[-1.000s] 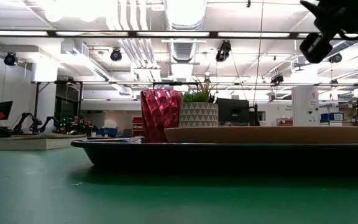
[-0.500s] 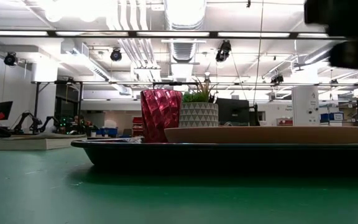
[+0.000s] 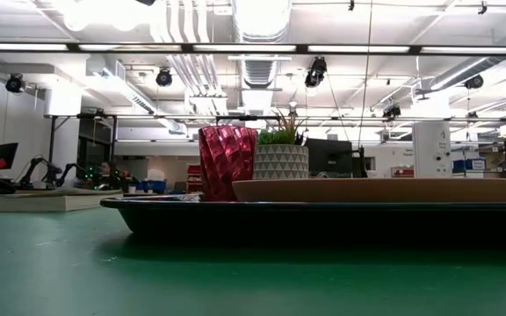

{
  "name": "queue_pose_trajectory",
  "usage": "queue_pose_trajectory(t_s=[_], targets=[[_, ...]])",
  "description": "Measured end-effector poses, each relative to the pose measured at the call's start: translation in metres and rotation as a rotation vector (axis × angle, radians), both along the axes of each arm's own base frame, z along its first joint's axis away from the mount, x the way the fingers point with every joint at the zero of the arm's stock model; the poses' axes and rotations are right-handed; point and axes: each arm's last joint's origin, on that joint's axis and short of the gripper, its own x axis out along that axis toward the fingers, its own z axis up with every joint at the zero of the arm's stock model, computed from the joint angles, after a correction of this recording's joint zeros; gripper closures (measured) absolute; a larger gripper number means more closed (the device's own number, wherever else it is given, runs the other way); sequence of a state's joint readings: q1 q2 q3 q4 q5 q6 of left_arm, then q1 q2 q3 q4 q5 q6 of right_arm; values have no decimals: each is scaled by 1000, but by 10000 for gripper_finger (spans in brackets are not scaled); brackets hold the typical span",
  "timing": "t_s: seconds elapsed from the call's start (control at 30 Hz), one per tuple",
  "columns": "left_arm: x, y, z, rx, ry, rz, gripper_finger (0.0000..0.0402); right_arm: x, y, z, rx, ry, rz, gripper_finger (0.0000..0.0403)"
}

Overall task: Pick and place plate/cup/fork/spoon on tray
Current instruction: Put the pink fork on the black tray at the right of the light orange plate

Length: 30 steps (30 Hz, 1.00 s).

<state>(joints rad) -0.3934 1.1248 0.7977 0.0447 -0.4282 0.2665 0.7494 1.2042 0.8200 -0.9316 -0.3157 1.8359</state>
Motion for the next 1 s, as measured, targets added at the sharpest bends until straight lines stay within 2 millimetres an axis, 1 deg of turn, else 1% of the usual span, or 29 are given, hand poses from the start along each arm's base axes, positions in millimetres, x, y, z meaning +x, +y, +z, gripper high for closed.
queue_pose_trajectory(t_s=[0.07, 0.17, 0.23, 0.33, 0.43, 0.53, 0.67, 0.83, 1.0], targets=[[0, 0, 0, 0, 2, -1, 327, -6, 7, -11, -46, 53, 1, 394], [0, 0, 1, -3, -4, 0, 327, -17, 15, -19, -77, 91, -16, 394], [-1, 0, -2, -19, 8, 6, 327, -23, 19, -26, -93, 102, -28, 394], [-2, 1, -8, -30, 45, 13, 327, -29, 23, -33, -111, 42, -61, 394], [-1, 1, -8, -33, 37, 13, 327, -34, 25, -40, -143, -8, -115, 394], [-1, 1, -8, -33, 37, 13, 327, -36, 26, -41, -155, -22, -139, 388], [-1, 1, -8, -33, 36, 13, 327, -39, 27, -43, -171, -11, -127, 358], [-1, 1, -7, -33, 36, 13, 327, -39, 27, -46, -183, 2, -136, 301], [-1, 1, -8, -33, 36, 13, 327, -38, 30, -56, -221, 30, -131, 250]])
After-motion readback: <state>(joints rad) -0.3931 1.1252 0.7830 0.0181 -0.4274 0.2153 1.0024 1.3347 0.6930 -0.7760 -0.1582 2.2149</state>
